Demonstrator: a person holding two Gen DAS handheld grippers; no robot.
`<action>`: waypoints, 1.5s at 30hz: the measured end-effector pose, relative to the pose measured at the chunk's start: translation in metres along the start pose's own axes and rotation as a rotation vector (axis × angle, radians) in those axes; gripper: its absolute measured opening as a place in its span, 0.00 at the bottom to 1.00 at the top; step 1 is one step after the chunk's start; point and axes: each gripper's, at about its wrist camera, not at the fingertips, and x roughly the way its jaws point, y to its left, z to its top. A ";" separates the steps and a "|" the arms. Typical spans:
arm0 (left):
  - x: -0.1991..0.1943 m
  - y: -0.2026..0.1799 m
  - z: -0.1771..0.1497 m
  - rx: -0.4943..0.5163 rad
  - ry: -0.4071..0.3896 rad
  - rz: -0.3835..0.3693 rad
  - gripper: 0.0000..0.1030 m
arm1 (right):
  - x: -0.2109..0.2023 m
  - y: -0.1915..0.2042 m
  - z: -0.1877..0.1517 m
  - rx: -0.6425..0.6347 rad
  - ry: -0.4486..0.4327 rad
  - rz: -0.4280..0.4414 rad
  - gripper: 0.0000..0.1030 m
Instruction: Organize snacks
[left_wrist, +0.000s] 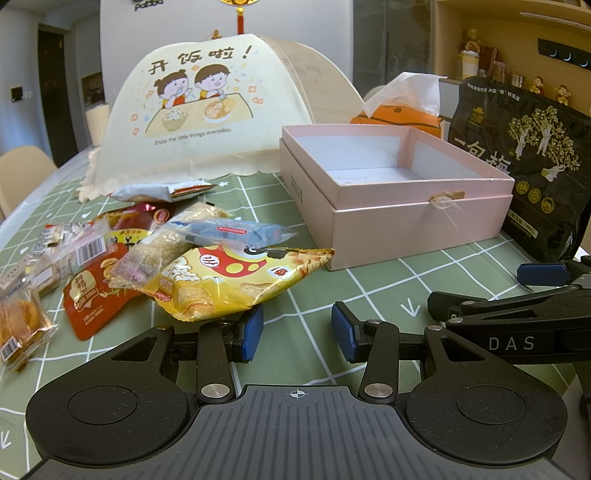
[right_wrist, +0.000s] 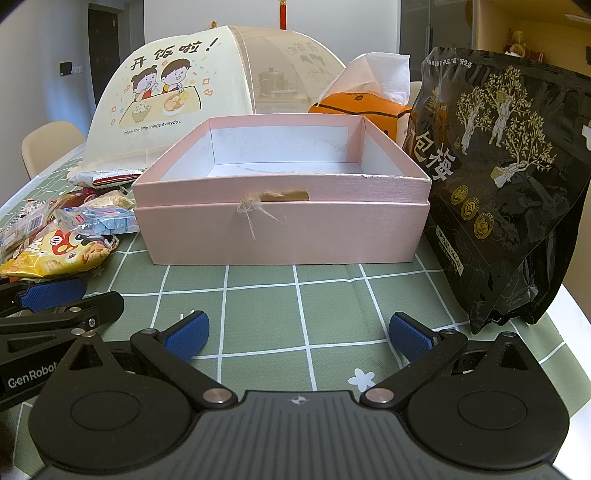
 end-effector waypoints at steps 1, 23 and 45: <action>0.000 0.000 0.000 0.000 0.000 0.000 0.47 | 0.000 0.000 0.000 0.000 0.000 0.000 1.00; -0.001 -0.002 0.000 0.000 -0.001 0.000 0.47 | -0.001 0.001 0.000 0.002 0.001 0.001 1.00; -0.044 0.066 0.061 -0.034 0.068 -0.098 0.45 | -0.024 0.006 -0.003 0.012 0.174 0.003 1.00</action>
